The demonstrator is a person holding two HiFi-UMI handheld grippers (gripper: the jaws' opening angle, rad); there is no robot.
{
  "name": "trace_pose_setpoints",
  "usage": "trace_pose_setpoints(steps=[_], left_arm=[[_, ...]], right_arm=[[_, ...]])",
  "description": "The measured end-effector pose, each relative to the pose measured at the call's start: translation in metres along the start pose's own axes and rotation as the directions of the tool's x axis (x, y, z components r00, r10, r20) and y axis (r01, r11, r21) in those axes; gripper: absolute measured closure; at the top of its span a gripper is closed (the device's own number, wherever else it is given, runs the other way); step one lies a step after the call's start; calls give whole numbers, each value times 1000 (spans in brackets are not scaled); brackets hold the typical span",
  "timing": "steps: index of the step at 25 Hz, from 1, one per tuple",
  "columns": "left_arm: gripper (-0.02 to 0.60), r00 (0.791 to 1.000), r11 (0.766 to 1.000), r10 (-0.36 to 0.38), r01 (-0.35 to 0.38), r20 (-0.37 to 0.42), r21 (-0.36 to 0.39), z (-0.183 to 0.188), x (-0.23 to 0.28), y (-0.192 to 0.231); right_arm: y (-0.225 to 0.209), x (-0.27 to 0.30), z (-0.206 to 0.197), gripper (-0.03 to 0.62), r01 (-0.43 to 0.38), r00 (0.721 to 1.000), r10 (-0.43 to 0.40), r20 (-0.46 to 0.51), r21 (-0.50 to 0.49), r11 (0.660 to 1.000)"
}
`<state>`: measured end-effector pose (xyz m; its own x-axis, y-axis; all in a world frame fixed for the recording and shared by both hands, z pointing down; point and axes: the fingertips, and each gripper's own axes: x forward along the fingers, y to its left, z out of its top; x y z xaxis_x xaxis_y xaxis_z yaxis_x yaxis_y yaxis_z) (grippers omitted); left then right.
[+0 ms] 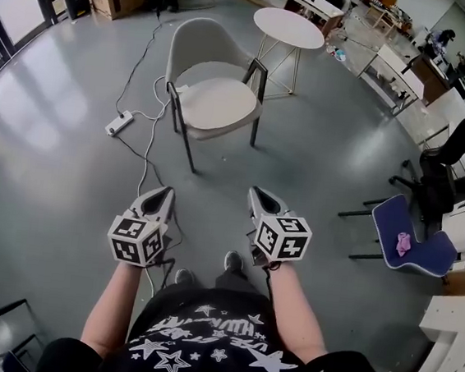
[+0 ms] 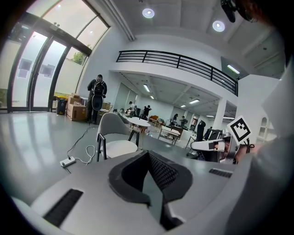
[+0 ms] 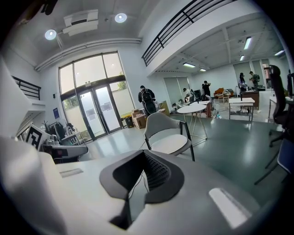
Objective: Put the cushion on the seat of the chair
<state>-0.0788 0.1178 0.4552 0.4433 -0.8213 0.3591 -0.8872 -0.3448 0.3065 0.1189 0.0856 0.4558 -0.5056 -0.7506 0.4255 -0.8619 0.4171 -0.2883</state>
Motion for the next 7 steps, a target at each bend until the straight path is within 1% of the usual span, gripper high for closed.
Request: trace_pose_setpoints(steps=[7], left_arm=[[574,1000,1000,-20,20,-1,15,-3,-12,-1]], right_arm=[[15,-9,-8,591,8,1000,-8,5,-10,1000]])
